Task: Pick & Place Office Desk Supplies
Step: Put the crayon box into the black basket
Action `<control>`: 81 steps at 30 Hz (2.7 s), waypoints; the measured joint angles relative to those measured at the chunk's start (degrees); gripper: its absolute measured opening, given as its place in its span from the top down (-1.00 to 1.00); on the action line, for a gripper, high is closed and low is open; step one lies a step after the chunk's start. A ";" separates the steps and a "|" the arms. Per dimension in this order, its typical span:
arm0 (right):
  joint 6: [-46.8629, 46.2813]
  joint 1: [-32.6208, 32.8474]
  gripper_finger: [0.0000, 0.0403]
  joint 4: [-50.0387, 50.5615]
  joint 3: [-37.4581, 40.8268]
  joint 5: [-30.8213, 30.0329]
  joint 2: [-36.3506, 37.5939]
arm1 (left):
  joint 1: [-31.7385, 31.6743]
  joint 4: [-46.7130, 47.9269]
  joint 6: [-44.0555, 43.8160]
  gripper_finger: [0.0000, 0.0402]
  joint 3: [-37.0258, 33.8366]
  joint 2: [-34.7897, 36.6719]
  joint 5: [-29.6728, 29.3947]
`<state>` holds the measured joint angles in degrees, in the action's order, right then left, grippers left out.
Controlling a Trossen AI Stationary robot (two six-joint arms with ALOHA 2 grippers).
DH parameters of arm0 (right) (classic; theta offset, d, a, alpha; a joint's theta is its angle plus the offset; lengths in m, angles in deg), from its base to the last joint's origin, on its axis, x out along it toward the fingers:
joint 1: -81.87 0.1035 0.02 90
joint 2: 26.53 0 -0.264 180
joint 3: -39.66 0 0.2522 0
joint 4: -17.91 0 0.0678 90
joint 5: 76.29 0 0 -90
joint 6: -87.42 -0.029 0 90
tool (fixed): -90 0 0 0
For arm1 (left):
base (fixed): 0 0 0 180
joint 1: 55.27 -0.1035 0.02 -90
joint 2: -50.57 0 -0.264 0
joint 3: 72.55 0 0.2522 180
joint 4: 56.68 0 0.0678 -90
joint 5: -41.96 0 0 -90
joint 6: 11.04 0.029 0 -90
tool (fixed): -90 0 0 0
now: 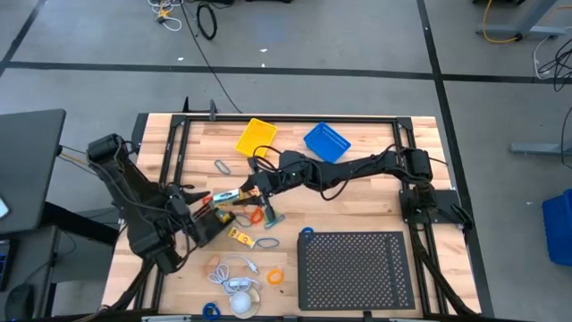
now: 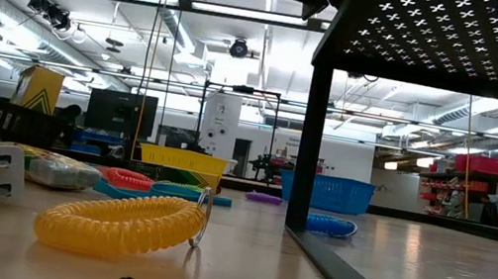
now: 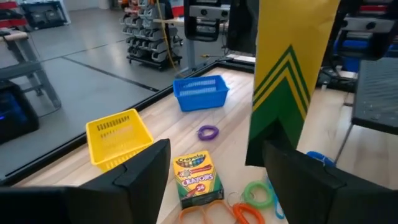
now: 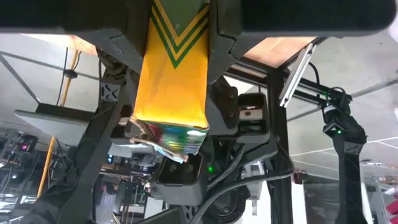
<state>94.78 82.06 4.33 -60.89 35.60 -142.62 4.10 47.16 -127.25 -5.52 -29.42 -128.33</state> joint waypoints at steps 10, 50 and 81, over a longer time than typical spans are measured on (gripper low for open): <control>0.31 -0.82 0.53 0.48 0.08 0.40 -0.31 | 5.91 -0.13 1.90 -0.31 0.13 1.54 -0.52; 6.84 0.04 0.53 0.07 0.01 -0.32 -0.08 | -1.37 -28.21 41.96 -0.32 4.02 1.85 -6.93; 7.58 -0.26 0.53 -1.03 0.19 3.51 -0.15 | -10.88 -30.40 44.97 0.40 3.80 1.82 -7.75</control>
<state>102.36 81.80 3.30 -60.70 39.12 -142.78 -6.78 16.76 -82.27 -1.71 -27.60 -136.08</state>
